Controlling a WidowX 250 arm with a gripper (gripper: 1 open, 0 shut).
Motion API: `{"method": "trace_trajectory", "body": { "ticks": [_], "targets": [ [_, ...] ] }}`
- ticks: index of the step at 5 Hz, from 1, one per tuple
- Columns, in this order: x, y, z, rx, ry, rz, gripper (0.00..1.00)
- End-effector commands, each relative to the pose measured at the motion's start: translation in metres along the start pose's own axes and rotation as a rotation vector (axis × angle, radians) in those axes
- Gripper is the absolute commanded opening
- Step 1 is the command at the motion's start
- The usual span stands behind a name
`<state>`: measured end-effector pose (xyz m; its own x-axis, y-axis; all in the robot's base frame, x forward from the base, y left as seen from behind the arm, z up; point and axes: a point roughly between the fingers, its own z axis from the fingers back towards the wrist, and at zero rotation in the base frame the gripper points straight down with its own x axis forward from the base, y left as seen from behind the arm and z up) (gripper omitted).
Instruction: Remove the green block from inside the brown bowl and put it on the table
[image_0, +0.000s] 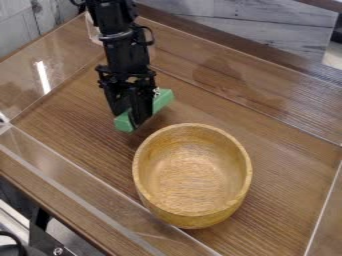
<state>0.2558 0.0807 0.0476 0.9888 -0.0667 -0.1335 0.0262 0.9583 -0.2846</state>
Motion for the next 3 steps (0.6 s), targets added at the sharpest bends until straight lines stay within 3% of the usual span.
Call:
{"method": "trace_trajectory", "body": {
  "ticks": [1,3],
  "targets": [
    [0.0086,0.0009,0.0149,0.026,-0.042,-0.017,0.0],
    [0.0085,0.0025,0.017,0.018,-0.037,-0.014,0.0]
  ]
}}
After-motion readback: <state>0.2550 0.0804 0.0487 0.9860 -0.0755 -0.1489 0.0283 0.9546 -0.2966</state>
